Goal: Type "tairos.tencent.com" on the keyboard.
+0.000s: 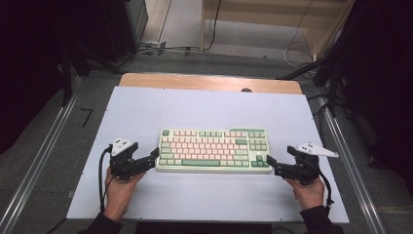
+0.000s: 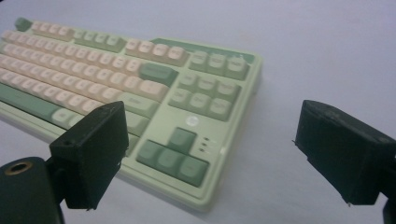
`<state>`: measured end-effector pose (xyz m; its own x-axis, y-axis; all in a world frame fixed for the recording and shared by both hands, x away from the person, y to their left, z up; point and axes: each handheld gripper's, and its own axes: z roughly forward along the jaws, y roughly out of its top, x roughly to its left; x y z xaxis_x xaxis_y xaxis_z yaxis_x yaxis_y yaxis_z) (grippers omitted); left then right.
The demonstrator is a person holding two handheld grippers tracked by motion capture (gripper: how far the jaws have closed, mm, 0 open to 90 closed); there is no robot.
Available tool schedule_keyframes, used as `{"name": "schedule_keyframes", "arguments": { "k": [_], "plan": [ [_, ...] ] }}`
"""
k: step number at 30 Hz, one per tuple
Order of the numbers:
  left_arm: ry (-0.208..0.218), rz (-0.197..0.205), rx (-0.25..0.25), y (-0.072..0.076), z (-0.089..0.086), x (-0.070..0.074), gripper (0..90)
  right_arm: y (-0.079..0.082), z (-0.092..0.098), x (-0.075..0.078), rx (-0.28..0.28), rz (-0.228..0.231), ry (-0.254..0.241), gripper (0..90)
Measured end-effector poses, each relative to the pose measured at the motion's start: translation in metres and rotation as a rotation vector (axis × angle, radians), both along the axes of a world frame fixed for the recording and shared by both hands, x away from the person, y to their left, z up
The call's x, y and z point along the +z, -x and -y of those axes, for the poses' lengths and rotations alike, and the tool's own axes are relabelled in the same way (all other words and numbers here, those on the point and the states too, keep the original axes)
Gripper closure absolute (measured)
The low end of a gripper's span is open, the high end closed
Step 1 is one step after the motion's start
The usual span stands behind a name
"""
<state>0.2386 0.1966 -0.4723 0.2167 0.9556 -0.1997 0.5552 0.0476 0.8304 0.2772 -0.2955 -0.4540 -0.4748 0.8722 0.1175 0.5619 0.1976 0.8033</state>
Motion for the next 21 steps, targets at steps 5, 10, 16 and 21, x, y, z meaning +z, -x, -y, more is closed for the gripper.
{"name": "schedule_keyframes", "arguments": {
  "k": [5,10,16,21],
  "plan": [
    [-0.005,-0.005,0.031,0.003,-0.008,-0.003,19.1,0.004,0.020,-0.004,-0.063,-0.013,0.018,7.8],
    [-0.029,0.001,0.047,0.005,-0.013,-0.004,19.2,0.010,0.040,-0.004,-0.125,-0.012,0.000,7.8],
    [-0.020,-0.021,0.068,0.005,-0.018,-0.008,19.3,0.016,0.056,-0.007,-0.182,-0.020,0.006,7.8],
    [0.006,-0.036,0.077,0.006,-0.023,-0.010,19.6,0.019,0.074,-0.012,-0.248,-0.043,0.010,7.7]
  ]
}}
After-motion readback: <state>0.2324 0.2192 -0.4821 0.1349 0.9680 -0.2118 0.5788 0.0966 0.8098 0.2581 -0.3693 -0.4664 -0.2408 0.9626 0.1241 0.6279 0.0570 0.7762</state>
